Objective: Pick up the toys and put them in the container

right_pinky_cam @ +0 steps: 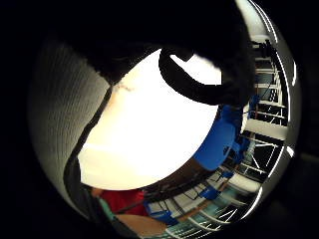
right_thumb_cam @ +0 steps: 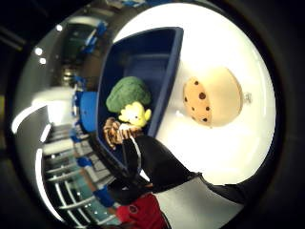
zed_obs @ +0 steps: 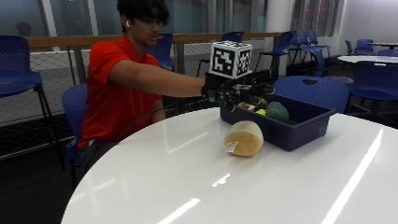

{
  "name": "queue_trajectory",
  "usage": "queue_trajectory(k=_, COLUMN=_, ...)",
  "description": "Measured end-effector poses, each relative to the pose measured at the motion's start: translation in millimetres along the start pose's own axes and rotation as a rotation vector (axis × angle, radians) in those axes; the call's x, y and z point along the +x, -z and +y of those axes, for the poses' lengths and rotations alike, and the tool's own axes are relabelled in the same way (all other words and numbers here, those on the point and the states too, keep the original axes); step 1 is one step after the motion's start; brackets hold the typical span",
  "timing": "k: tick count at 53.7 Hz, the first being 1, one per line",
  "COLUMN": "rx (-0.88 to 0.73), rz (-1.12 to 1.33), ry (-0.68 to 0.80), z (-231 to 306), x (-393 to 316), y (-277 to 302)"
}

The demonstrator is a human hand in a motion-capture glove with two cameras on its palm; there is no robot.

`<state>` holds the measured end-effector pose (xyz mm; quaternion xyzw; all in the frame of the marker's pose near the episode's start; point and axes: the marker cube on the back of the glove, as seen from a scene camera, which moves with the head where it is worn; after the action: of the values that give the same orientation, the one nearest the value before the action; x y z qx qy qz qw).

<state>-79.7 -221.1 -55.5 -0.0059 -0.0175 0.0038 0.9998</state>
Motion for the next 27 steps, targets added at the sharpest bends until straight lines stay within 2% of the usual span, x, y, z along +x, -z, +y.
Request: queue_trajectory(k=27, rx=-0.112, rz=0.060, ry=-0.010, z=-23, x=13, y=-68)
